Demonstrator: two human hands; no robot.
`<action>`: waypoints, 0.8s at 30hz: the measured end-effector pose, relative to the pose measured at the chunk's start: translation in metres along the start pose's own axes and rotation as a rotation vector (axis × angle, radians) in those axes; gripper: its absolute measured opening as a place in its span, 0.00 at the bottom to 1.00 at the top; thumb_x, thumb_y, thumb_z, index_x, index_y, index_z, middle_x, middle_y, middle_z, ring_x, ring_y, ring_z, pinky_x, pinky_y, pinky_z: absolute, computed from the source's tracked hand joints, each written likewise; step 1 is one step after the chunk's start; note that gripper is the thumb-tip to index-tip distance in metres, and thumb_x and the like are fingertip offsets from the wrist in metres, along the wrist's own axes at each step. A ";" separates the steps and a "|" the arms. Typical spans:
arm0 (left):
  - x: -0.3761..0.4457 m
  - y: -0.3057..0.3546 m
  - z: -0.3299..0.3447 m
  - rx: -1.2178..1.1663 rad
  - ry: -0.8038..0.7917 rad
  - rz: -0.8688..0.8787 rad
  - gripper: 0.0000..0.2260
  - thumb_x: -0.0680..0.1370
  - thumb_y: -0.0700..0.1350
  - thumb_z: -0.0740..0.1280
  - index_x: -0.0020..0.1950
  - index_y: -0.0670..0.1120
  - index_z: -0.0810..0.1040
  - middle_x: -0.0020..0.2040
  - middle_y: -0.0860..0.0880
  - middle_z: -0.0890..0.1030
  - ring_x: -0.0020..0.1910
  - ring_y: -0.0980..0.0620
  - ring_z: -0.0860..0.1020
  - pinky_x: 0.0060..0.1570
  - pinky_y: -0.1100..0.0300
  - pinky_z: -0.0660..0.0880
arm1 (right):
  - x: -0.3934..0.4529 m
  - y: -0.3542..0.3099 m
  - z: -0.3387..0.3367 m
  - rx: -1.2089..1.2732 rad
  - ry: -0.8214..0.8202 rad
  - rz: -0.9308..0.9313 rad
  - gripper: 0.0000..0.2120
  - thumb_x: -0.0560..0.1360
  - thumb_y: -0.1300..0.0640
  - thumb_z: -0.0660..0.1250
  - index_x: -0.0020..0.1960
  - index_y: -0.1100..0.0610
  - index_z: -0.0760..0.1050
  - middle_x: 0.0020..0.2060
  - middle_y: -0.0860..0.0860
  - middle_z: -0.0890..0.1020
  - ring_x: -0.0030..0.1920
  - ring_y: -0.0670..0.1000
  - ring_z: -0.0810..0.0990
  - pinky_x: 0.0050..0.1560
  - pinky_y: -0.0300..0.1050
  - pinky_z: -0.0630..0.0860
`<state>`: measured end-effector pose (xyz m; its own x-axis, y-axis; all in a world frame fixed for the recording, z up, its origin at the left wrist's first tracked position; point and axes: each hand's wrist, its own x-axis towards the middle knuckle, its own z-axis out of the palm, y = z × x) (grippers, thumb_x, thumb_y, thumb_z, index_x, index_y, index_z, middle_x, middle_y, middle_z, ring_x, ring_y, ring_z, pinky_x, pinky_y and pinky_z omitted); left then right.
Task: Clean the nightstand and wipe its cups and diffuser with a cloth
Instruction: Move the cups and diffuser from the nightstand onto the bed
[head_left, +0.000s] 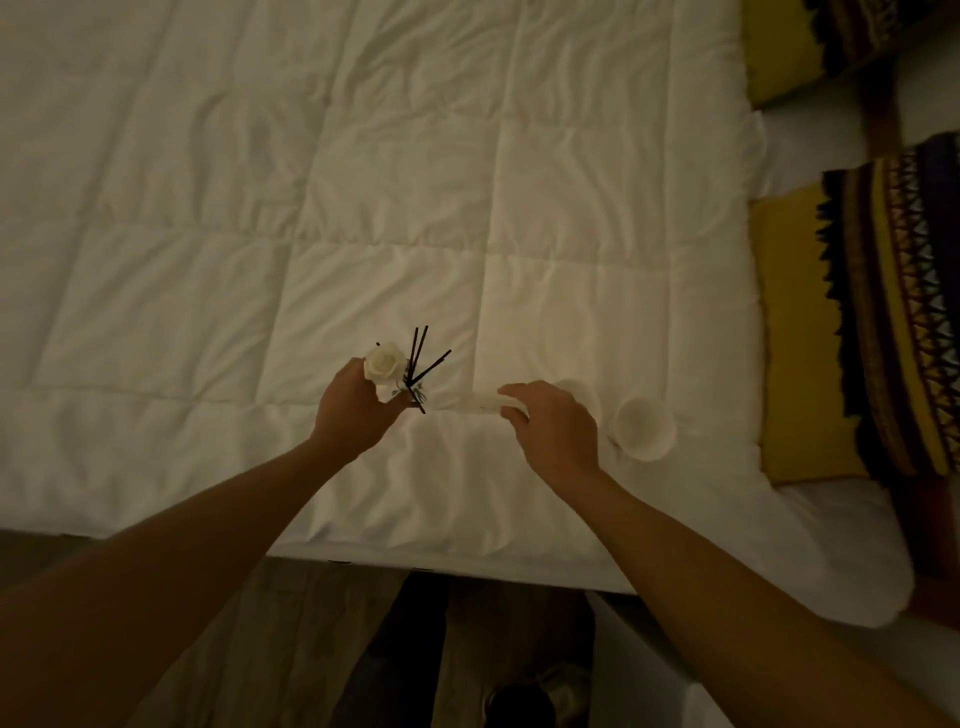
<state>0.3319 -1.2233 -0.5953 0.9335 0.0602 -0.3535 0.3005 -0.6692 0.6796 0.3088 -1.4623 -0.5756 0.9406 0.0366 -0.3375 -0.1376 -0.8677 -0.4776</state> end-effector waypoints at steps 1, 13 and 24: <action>0.005 -0.003 0.004 -0.006 -0.014 0.003 0.17 0.72 0.48 0.77 0.59 0.48 0.82 0.54 0.43 0.82 0.53 0.43 0.79 0.52 0.43 0.78 | 0.007 0.000 0.007 -0.002 -0.009 0.003 0.14 0.80 0.53 0.67 0.65 0.48 0.80 0.58 0.48 0.83 0.55 0.52 0.81 0.51 0.46 0.76; 0.036 -0.009 0.051 0.145 -0.144 0.071 0.16 0.73 0.45 0.75 0.60 0.45 0.81 0.52 0.42 0.81 0.52 0.42 0.78 0.49 0.51 0.75 | 0.044 0.026 0.039 -0.116 -0.049 0.036 0.14 0.81 0.56 0.64 0.65 0.49 0.80 0.59 0.52 0.82 0.56 0.56 0.82 0.51 0.50 0.78; 0.039 0.000 0.067 0.199 -0.170 0.073 0.17 0.73 0.45 0.75 0.60 0.44 0.80 0.48 0.45 0.77 0.51 0.43 0.77 0.46 0.57 0.68 | 0.049 0.026 0.039 -0.196 -0.092 0.061 0.19 0.81 0.62 0.60 0.69 0.51 0.75 0.61 0.53 0.81 0.55 0.56 0.81 0.50 0.51 0.79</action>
<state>0.3553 -1.2705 -0.6527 0.9000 -0.1075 -0.4224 0.1735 -0.8006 0.5735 0.3396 -1.4633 -0.6366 0.8991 0.0184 -0.4374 -0.1220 -0.9490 -0.2907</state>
